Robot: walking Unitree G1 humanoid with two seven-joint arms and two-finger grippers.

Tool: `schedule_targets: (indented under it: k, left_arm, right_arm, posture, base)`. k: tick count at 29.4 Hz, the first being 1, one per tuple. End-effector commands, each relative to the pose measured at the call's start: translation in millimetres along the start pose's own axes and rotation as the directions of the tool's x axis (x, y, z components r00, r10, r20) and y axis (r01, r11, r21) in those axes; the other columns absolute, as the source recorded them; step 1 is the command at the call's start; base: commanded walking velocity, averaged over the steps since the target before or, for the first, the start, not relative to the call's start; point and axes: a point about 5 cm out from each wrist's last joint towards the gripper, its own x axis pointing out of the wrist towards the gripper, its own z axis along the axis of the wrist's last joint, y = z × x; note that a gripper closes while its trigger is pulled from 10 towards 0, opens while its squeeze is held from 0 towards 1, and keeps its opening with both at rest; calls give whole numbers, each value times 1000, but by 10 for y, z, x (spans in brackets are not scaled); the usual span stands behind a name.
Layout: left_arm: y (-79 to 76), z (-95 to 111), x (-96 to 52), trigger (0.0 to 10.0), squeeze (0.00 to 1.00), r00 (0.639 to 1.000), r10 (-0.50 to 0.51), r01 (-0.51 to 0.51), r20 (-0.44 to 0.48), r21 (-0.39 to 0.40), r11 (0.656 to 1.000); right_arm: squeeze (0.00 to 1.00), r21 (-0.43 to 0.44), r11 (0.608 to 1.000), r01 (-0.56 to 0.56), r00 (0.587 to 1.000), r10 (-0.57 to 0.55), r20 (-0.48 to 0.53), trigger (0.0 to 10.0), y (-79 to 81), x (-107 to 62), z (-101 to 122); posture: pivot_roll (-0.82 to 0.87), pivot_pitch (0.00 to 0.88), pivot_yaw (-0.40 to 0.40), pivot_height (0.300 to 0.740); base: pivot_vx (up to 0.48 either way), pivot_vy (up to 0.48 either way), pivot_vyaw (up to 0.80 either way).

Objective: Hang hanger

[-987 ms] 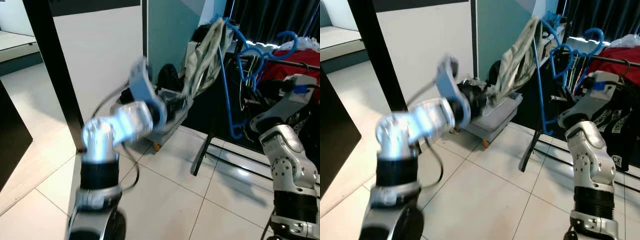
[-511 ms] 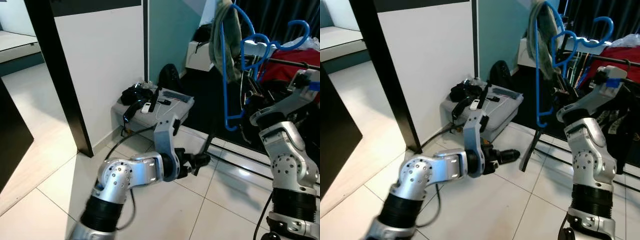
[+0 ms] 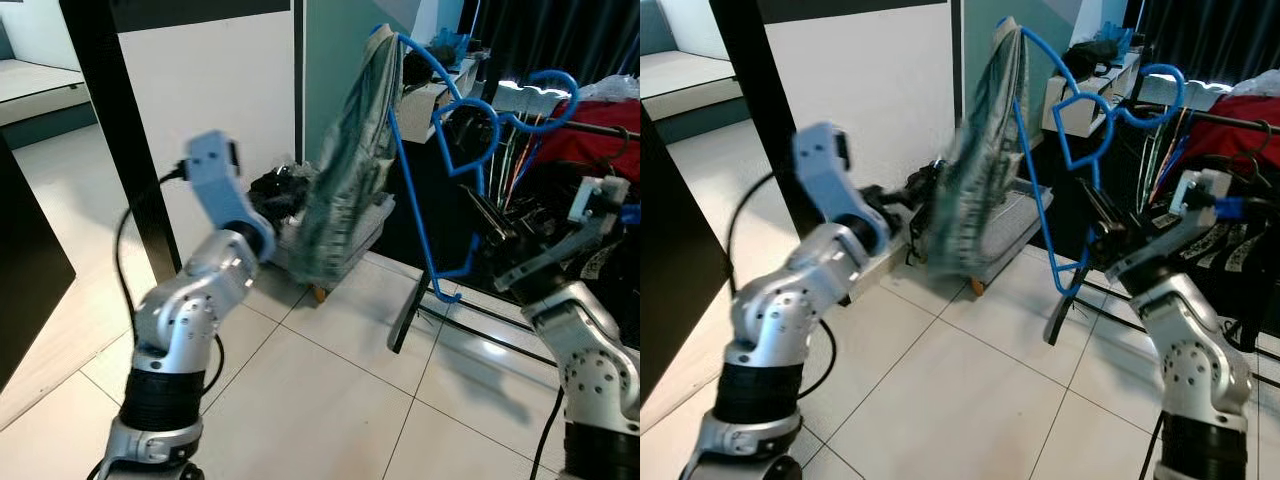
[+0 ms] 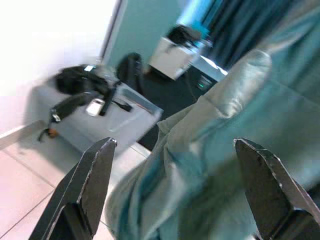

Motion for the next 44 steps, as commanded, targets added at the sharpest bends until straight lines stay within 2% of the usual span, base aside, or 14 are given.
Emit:
schedule_targets:
  k: [1,5,14,17,19,20,22,31,36,37,40,41,42,44]
  left_arm:
    - [30,102,-38,10000,0,998,28,-28,47,-8,1000]
    - [56,105,-73,10000,0,997,46,-46,69,1,999]
    - [-2,58,-112,10000,0,996,44,-39,81,-58,998]
    - [-267,68,-125,10000,0,991,-97,108,89,-126,986]
    - [-267,68,-125,10000,0,991,-97,108,89,-126,986]
    - [-351,74,-131,10000,0,986,-137,148,91,-133,980]
    - [-406,76,-136,10000,0,983,-159,171,91,-142,975]
    - [-437,75,-134,10000,0,982,-165,176,89,-143,974]
    - [-406,74,-127,10000,0,985,-148,157,94,-102,982]
    - [-391,81,-126,10000,0,985,-138,145,100,-66,987]
    - [-377,89,-127,10000,0,986,-126,130,106,-34,991]
    - [-365,101,-132,10000,0,986,-119,118,117,20,993]
    - [-365,101,-132,10000,0,986,-119,118,117,20,993]
    - [-366,124,-152,10000,0,982,-123,105,140,124,987]
  right_arm:
    - [0,14,998,-57,998,57,-11,10000,52,-36,-23]
    - [0,33,995,-89,996,90,-25,10000,84,-46,-55]
    - [0,40,980,-195,974,198,-106,10000,234,-19,-171]
    - [0,21,966,-258,945,256,-203,10000,337,1,-394]
    - [0,21,966,-258,945,256,-203,10000,337,1,-394]
    - [0,18,962,-271,938,269,-220,10000,361,5,-442]
    - [0,12,959,-282,931,277,-237,10000,380,5,-481]
    - [0,-10,956,-294,917,279,-287,10000,399,-11,-565]
    - [0,-11,952,-304,909,287,-301,10000,417,-19,-586]
    - [0,-10,950,-311,907,293,-301,10000,428,-17,-585]
    - [0,-10,949,-316,906,298,-301,10000,437,-16,-582]
    - [0,-11,947,-321,905,303,-299,10000,445,-13,-579]
    - [0,-11,947,-321,905,303,-299,10000,445,-13,-579]
    - [0,-15,945,-327,905,308,-293,10000,449,-8,-566]
  posture:
    - [-21,0,-19,740]
    - [-13,0,-23,740]
    - [-14,0,-30,740]
    - [-14,0,-30,740]
    - [-14,0,-30,740]
    - [-11,0,-31,740]
    - [-11,0,-31,740]
    - [-13,0,-36,740]
    - [-12,0,-38,740]
    - [-12,0,-38,740]
    - [-14,0,-37,740]
    - [-15,0,-38,740]
    - [-15,0,-38,740]
    - [-15,0,-37,740]
  base:
    - [0,0,0]
    - [0,0,0]
    - [0,0,0]
    - [0,0,0]
    - [0,0,0]
    - [0,0,0]
    - [0,0,0]
    - [0,0,0]
    - [0,0,0]
    - [0,0,0]
    - [0,0,0]
    - [0,0,0]
    - [0,0,0]
    - [0,0,0]
